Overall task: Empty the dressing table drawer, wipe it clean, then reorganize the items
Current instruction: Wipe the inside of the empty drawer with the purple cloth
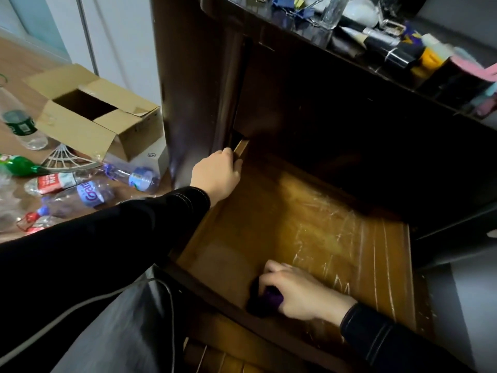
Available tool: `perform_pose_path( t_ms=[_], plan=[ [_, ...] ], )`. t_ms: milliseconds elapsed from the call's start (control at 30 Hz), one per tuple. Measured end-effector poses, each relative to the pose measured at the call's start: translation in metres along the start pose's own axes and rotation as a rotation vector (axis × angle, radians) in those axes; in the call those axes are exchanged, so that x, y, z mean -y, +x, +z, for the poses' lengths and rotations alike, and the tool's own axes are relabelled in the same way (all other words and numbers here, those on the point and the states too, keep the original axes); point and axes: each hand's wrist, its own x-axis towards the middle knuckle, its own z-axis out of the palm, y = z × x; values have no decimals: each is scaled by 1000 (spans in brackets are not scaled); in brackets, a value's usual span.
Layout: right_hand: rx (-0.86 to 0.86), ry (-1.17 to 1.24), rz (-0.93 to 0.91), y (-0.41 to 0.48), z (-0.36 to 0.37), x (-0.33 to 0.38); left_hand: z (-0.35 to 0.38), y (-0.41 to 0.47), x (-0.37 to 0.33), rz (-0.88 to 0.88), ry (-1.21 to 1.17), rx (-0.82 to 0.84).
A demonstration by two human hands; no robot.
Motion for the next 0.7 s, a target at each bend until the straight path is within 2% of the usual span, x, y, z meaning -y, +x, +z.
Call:
perform_pose_path(
  t_ms=[167,233,300,367,567,700],
  plan=[
    [-31,258,82,-12,-29,-3,-6,-6,-4,9,17,8],
    [-156,417,107,-10,-49,-11,-6,-6,-5,8,9,11],
    [-303,449,120,2,-65,-18,-5,-4,-3,6,11,7],
    [-372,342,127,20,-70,-22,-2,-1,-2,4,18,-2],
    [-318,-82,75,57,-43,-8,8,5,3,12,19,-58],
    [-71,-124,12,22,-17,2,11,6,6,7,19,-61]
  ],
)
